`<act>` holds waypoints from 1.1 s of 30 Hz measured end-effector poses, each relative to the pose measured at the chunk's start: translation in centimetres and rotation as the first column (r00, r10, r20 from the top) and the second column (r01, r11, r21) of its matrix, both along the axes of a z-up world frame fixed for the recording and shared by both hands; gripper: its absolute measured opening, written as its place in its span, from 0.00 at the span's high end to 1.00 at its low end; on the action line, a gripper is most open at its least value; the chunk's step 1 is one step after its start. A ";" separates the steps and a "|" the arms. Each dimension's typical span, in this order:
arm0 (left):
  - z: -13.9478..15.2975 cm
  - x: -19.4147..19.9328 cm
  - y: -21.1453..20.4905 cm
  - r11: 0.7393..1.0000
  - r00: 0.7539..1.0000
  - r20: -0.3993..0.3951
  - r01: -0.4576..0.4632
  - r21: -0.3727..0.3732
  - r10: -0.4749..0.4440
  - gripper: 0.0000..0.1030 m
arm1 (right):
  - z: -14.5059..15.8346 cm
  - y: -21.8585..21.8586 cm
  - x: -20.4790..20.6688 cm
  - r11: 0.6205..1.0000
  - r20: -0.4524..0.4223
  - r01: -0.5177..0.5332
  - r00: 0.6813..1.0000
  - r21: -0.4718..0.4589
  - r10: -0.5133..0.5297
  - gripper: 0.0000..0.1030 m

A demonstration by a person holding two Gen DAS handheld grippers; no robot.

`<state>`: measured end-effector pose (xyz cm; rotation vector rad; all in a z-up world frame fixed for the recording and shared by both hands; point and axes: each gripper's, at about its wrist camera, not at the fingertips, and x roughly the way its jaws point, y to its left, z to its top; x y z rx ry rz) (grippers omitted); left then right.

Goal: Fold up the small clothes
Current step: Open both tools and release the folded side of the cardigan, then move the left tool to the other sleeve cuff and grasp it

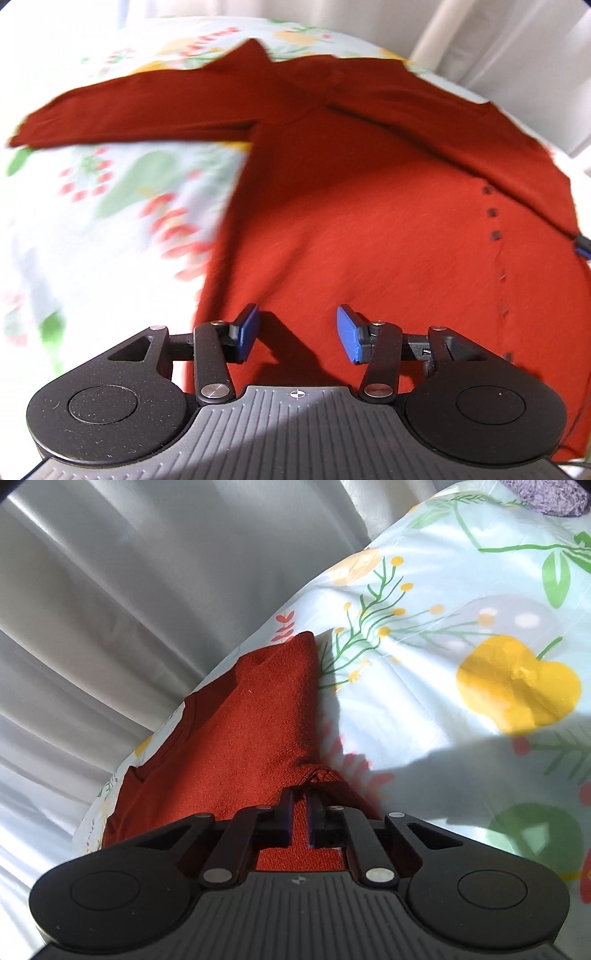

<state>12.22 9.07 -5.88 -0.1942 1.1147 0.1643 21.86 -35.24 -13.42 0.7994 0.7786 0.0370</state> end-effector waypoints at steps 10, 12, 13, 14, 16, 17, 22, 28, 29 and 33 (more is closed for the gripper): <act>9.0 -2.3 0.3 0.999 0.977 0.209 -0.034 -0.030 0.039 0.32 | -0.3 0.7 1.5 0.999 -0.003 0.011 1.000 0.033 -0.011 0.91; 9.9 -1.5 0.1 1.000 0.970 0.242 -0.028 -0.011 0.030 0.30 | -0.1 0.5 1.5 0.999 0.014 0.023 1.000 -0.022 -0.023 0.94; 10.2 -0.9 -0.1 1.000 0.969 0.245 -0.031 -0.002 0.031 0.30 | 0.0 0.2 1.4 0.999 0.023 0.036 0.999 -0.038 -0.035 0.94; 10.3 -0.3 -0.4 1.000 0.968 0.248 -0.029 0.002 0.028 0.31 | 0.0 0.0 1.3 0.998 0.026 0.045 0.999 -0.048 -0.044 0.94; 10.3 1.0 -1.0 1.000 0.968 0.250 -0.010 -0.004 0.011 0.31 | -0.2 -0.3 1.3 0.998 0.030 0.044 0.999 -0.038 -0.043 0.95; 10.4 1.7 -1.3 1.000 0.968 0.251 0.000 -0.011 0.003 0.31 | -0.2 -0.2 1.4 0.998 0.029 0.039 0.999 -0.046 -0.037 0.95; 9.7 5.4 -2.7 0.998 0.971 0.235 0.050 -0.027 -0.042 0.30 | 0.4 -0.2 1.6 0.999 0.010 0.015 1.000 -0.050 -0.014 0.94; 7.4 10.9 -5.5 0.993 0.973 0.198 0.113 0.044 -0.119 0.30 | 5.0 1.4 -0.3 0.975 0.096 -0.083 0.990 -0.208 0.105 0.69; 6.8 11.9 -6.1 0.990 0.970 0.199 0.126 0.067 -0.137 0.30 | 5.7 2.1 0.0 0.965 0.110 -0.110 0.984 -0.239 0.139 0.64; 3.0 16.1 -8.8 0.970 0.964 0.172 0.176 0.165 -0.204 0.30 | 6.7 6.2 3.3 0.892 0.099 -0.187 0.964 -0.412 0.248 0.64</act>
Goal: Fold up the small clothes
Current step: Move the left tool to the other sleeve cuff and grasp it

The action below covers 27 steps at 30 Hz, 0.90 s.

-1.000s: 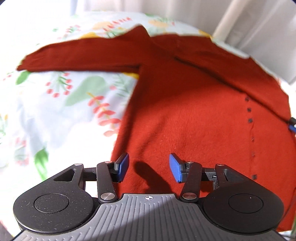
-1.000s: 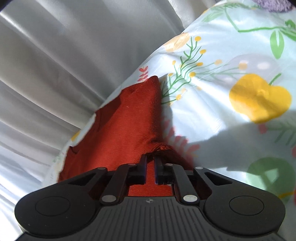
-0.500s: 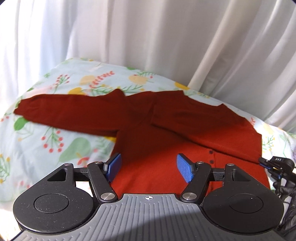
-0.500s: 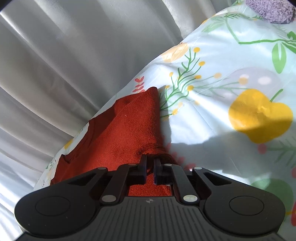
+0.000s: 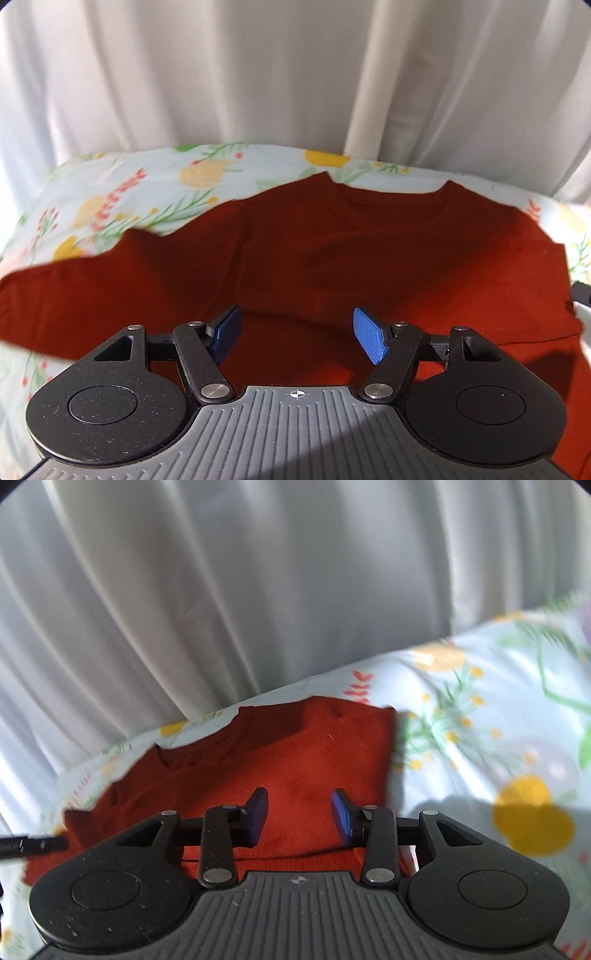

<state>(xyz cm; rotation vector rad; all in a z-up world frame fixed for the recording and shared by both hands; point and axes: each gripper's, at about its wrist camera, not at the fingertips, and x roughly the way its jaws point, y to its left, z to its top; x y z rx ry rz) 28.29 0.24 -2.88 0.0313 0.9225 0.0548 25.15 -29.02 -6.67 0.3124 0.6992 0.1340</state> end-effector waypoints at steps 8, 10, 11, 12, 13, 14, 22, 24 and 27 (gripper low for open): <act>-5.2 3.9 -1.2 0.998 1.000 -0.025 0.000 -0.067 -0.002 0.31 | -3.9 6.4 4.5 0.954 -0.012 -0.102 0.995 -0.283 0.103 0.79; -5.6 4.2 -1.2 0.998 1.000 -0.014 0.002 -0.064 -0.003 0.31 | -4.9 5.8 4.5 0.940 -0.001 -0.066 0.998 -0.335 0.070 0.81; -5.7 4.3 -1.2 0.998 1.000 -0.004 0.003 -0.060 -0.004 0.31 | -5.1 5.2 4.3 0.940 0.018 -0.052 0.998 -0.338 0.062 0.85; -5.7 4.4 -1.1 0.998 1.000 -0.001 0.004 -0.057 -0.004 0.30 | -5.2 4.6 4.2 0.941 0.032 -0.047 0.998 -0.336 0.061 0.86; -5.7 4.5 -1.0 0.998 1.000 0.002 0.004 -0.056 -0.004 0.30 | -5.3 4.1 4.3 0.934 0.037 -0.020 0.999 -0.356 0.036 0.86; -5.7 4.5 -0.9 0.998 1.000 0.006 0.003 -0.057 -0.003 0.29 | -5.4 3.7 4.4 0.929 0.041 0.001 0.999 -0.371 0.015 0.85; -5.5 3.7 0.0 0.994 1.000 0.016 -0.015 -0.110 0.017 0.27 | -4.3 3.9 3.1 0.942 0.031 -0.037 0.998 -0.333 0.051 0.84; -5.4 3.2 0.9 0.988 0.999 0.026 -0.024 -0.153 0.029 0.27 | -4.7 4.0 2.2 0.938 0.031 -0.029 0.999 -0.346 0.043 0.84; -5.2 1.9 2.8 0.977 0.996 0.053 -0.054 -0.208 0.066 0.27 | -5.7 3.5 1.4 0.935 0.061 -0.009 0.998 -0.355 0.033 0.83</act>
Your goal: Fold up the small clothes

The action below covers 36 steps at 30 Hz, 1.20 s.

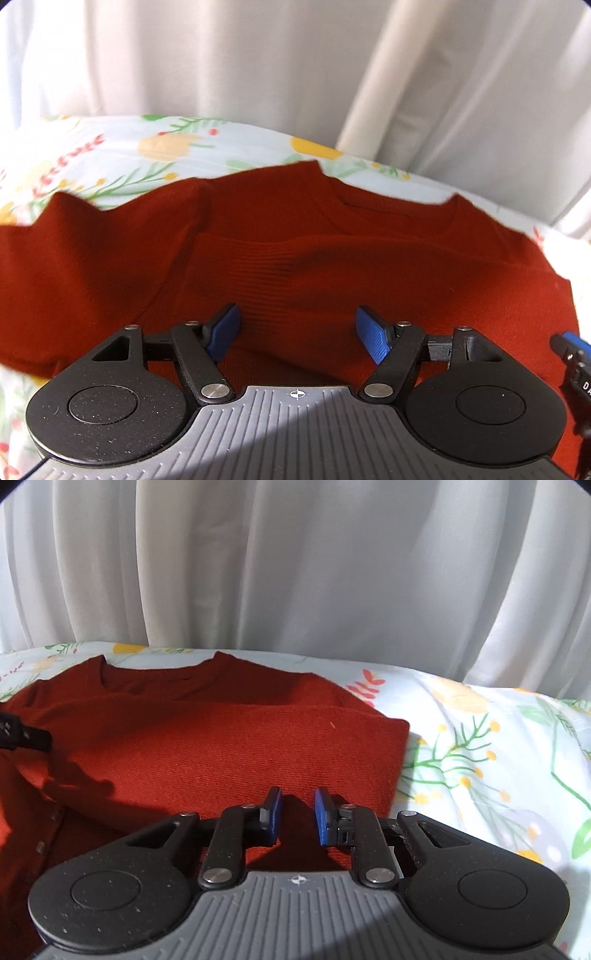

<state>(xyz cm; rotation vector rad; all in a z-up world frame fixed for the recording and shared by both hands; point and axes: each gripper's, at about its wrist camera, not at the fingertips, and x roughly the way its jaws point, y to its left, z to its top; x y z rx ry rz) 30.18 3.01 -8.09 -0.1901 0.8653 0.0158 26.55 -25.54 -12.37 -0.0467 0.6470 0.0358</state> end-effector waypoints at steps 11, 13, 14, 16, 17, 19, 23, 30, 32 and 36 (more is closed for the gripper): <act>1.8 -12.0 26.8 0.600 0.719 -0.011 -0.588 -0.543 0.694 0.20 | 1.5 -3.7 -4.0 0.895 -0.145 0.052 0.989 0.443 0.014 0.79; 0.8 -13.9 31.1 0.484 0.614 -0.076 -0.687 -0.541 0.786 0.25 | 1.1 -3.9 -4.7 0.882 -0.166 0.070 0.986 0.465 0.009 0.79; 0.1 -14.7 32.9 0.441 0.573 -0.099 -0.718 -0.538 0.813 0.29 | 1.0 -3.9 -4.9 0.877 -0.177 0.082 0.984 0.474 0.004 0.79; -1.2 -16.0 35.4 0.356 0.496 -0.149 -0.773 -0.525 0.856 0.38 | 1.0 -4.0 -5.1 0.869 -0.180 0.081 0.984 0.488 0.009 0.79; -1.8 -16.3 36.3 0.331 0.475 -0.160 -0.781 -0.529 0.865 0.41 | 1.0 -3.9 -5.1 0.869 -0.180 0.079 0.984 0.489 0.012 0.79; -2.7 -16.6 37.5 0.308 0.471 -0.156 -0.757 -0.576 0.868 0.52 | 1.2 -3.6 -5.0 0.875 -0.180 0.076 0.984 0.478 0.013 0.79; -3.2 -14.7 38.4 0.297 0.475 -0.149 -0.734 -0.611 0.867 0.65 | 1.5 -3.0 -4.3 0.883 -0.185 0.072 0.983 0.463 0.017 0.79; -4.9 -14.1 40.7 0.224 0.435 -0.179 -0.724 -0.652 0.882 0.91 | 2.1 -1.7 -3.9 0.894 -0.177 0.043 0.983 0.447 0.042 0.78; -5.4 -14.7 41.1 0.200 0.429 -0.189 -0.708 -0.677 0.883 0.91 | 2.2 -1.8 -3.9 0.893 -0.178 0.047 0.983 0.447 0.037 0.78; -4.5 -14.8 40.6 0.262 0.454 -0.140 -0.709 -0.654 0.880 0.92 | 2.2 -1.8 -3.9 0.894 -0.181 0.056 0.983 0.445 0.029 0.78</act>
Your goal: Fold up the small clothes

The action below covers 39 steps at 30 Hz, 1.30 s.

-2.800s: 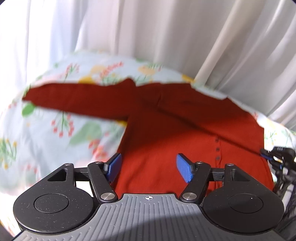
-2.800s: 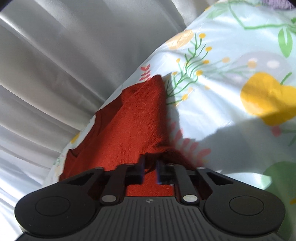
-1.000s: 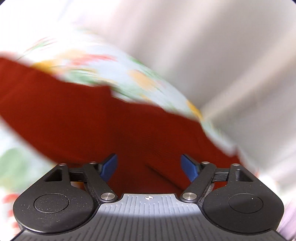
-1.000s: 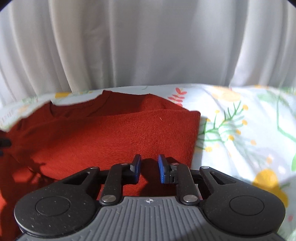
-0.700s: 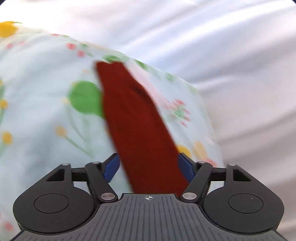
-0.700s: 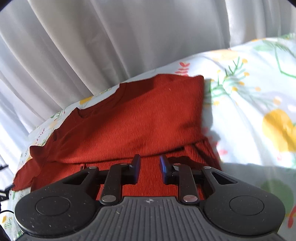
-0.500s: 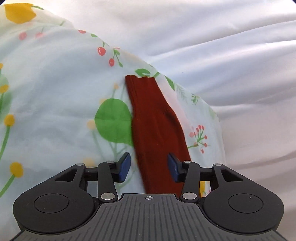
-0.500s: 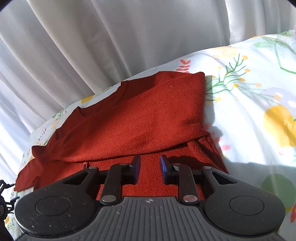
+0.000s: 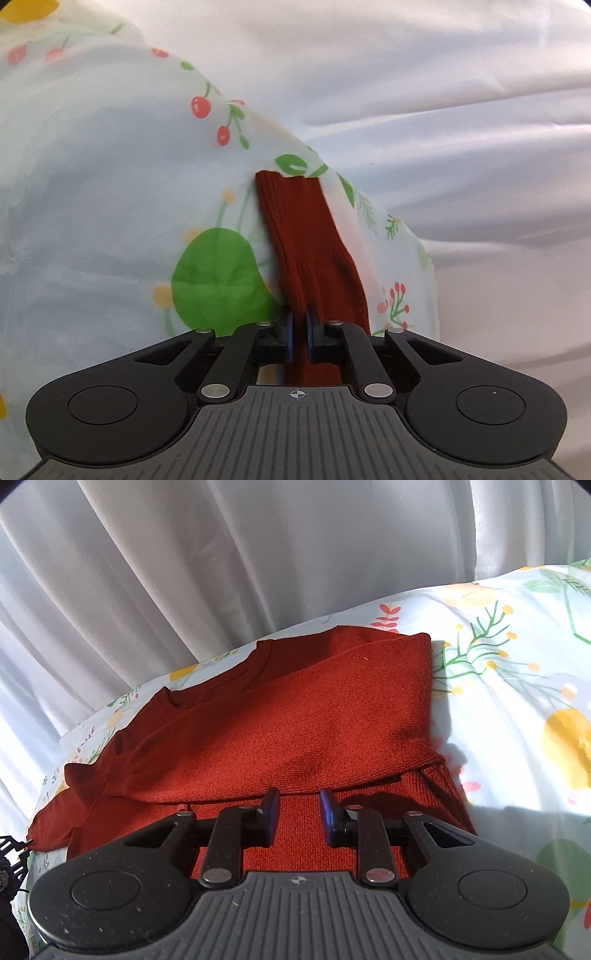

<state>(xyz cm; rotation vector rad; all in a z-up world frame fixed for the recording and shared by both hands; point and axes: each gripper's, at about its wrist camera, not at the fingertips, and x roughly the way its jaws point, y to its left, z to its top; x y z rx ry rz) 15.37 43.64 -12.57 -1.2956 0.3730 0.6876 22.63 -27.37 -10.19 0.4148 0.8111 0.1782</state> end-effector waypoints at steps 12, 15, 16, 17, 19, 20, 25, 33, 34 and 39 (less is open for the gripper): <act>14.0 7.6 -22.3 0.577 0.728 -0.036 0.571 0.584 -0.685 0.92 | 0.4 0.4 -0.3 0.999 0.030 -0.017 0.999 0.032 0.016 0.78; 13.0 9.3 -30.6 0.390 0.549 -0.114 0.709 0.587 -0.828 0.89 | 0.7 0.7 -0.4 0.999 0.043 -0.037 0.998 0.039 0.036 0.78; 12.1 9.8 -32.8 0.335 0.503 -0.157 0.747 0.574 -0.850 0.86 | 0.7 0.8 -0.5 0.998 0.044 -0.042 0.998 0.045 0.040 0.78; 11.0 10.2 -34.7 0.296 0.467 -0.203 0.782 0.548 -0.861 0.79 | 0.8 0.9 -0.4 0.998 0.044 -0.046 0.998 0.052 0.044 0.78; 8.8 10.2 -36.7 0.288 0.441 -0.250 0.832 0.473 -0.862 0.68 | 0.8 1.1 0.0 0.996 0.037 -0.060 0.998 0.071 0.058 0.78; 8.0 9.9 -37.0 0.307 0.444 -0.246 0.842 0.444 -0.862 0.62 | 0.9 1.2 0.3 0.994 0.034 -0.072 0.997 0.086 0.070 0.78; 5.5 7.8 -34.3 0.447 0.522 -0.206 0.836 0.320 -0.828 0.44 | 0.8 3.1 3.0 0.964 0.012 -0.170 0.985 0.206 0.171 0.75; 4.9 6.0 -30.3 0.565 0.621 -0.211 0.779 0.271 -0.755 0.33 | -1.3 7.4 10.0 0.923 -0.083 -0.175 0.973 0.341 0.215 0.64; 4.8 5.8 -30.1 0.572 0.627 -0.214 0.775 0.267 -0.749 0.33 | -1.6 7.8 10.5 0.926 -0.092 -0.172 0.973 0.336 0.214 0.64; 4.5 5.8 -29.4 0.600 0.649 -0.217 0.758 0.256 -0.729 0.33 | -2.0 8.5 11.9 0.923 -0.071 -0.172 0.975 0.345 0.209 0.64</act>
